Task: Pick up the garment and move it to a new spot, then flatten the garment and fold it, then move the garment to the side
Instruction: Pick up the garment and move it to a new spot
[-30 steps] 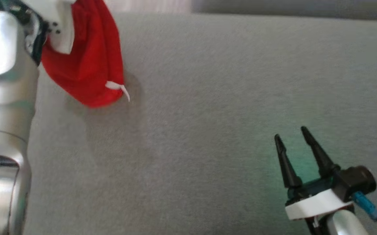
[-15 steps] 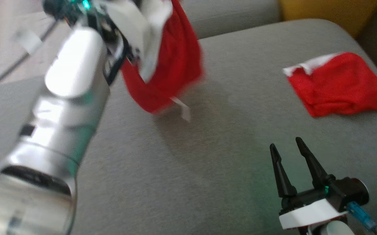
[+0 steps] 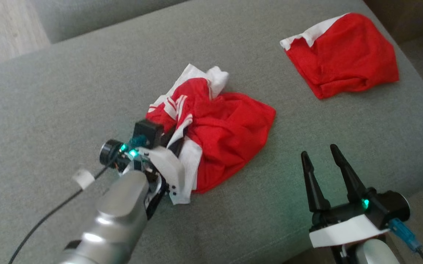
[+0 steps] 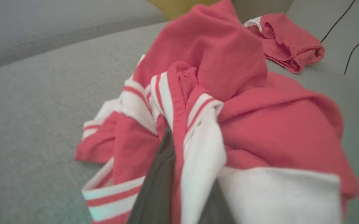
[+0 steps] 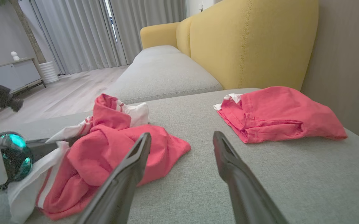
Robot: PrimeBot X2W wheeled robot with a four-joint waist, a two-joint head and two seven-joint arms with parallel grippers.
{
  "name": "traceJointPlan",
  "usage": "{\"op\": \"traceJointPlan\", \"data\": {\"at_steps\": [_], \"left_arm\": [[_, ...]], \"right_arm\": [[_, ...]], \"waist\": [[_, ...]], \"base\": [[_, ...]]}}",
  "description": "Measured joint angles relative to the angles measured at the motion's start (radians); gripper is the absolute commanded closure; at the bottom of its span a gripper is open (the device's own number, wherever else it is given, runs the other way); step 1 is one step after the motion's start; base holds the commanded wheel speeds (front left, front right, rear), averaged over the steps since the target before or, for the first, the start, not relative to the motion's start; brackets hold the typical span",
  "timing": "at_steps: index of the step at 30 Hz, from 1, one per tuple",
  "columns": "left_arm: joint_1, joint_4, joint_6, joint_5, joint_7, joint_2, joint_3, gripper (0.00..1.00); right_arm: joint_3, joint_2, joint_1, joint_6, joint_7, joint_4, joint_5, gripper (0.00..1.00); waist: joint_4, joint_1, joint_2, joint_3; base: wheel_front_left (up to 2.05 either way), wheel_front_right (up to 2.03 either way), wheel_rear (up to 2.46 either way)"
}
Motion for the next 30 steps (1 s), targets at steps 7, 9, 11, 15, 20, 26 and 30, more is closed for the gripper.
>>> {"op": "traceJointPlan", "data": {"at_steps": [7,9,11,15,20,26,30], "left_arm": [[0.063,-0.079,0.087,-0.064,-0.125,0.000,-0.086,0.00],[0.095,-0.118,0.141,-0.084,-0.161,0.000,-0.096,0.00],[0.135,-0.158,0.198,-0.104,-0.176,0.000,-0.092,0.00],[0.249,-0.278,0.281,-0.074,-0.181,0.001,-0.057,0.00],[0.421,-0.469,0.351,0.040,-0.181,0.025,0.035,0.00],[0.624,-0.699,0.378,0.128,-0.181,0.053,0.196,0.00],[0.735,-0.806,0.366,0.192,-0.184,0.052,0.259,0.00]], "right_arm": [[0.009,0.004,-0.013,0.000,0.000,0.020,0.000,0.00],[0.007,0.004,-0.010,0.000,0.000,0.025,0.000,0.00],[0.002,0.004,-0.004,0.000,0.000,0.033,0.000,0.00],[-0.037,0.005,0.052,0.000,0.000,0.047,0.019,0.00],[-0.071,0.005,0.114,0.000,0.000,0.055,0.029,0.00],[-0.082,0.007,0.124,0.000,0.000,0.057,0.028,0.00],[-0.110,0.008,0.174,0.000,0.000,0.058,0.028,0.00]], "waist": [[0.042,-0.0001,0.0000,0.003],[0.067,-0.0002,0.0000,-0.019],[0.094,-0.0004,0.0000,-0.048],[0.157,-0.0005,0.0000,-0.115],[0.255,-0.0006,0.0000,-0.183],[0.353,-0.0006,0.0000,-0.249],[0.396,-0.0005,0.0001,-0.281]], "base": [[0.00,0.00,0.00],[0.00,0.00,0.00],[0.00,0.00,0.00],[0.00,0.00,0.00],[0.00,0.00,0.00],[0.00,0.00,0.00],[0.00,0.00,0.00]]}}
